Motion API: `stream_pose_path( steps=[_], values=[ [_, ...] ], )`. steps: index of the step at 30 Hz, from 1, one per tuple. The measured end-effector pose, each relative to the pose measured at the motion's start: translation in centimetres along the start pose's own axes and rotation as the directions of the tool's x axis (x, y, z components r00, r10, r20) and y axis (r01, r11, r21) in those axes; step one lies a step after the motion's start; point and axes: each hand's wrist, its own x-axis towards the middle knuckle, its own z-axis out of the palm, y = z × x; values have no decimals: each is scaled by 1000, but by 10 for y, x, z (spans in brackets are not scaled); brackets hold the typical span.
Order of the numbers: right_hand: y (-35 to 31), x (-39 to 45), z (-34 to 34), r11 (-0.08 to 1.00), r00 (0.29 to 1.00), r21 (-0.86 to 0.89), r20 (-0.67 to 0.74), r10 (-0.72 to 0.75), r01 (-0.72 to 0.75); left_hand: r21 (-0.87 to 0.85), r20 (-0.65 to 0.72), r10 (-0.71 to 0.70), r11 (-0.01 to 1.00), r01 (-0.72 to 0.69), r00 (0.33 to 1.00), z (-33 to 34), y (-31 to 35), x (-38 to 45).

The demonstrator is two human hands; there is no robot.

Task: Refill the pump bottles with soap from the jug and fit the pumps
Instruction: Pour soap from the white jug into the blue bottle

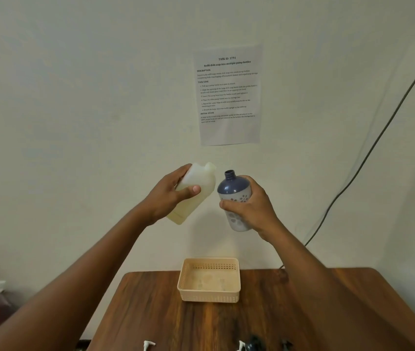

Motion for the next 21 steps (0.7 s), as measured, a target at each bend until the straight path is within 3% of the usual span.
stream_pose_path(
  steps=[21],
  values=[
    [-20,-7,-14,994,998,-90,-1,-61,60,210,143,71,973,-101,987,-17,35,17]
  ],
)
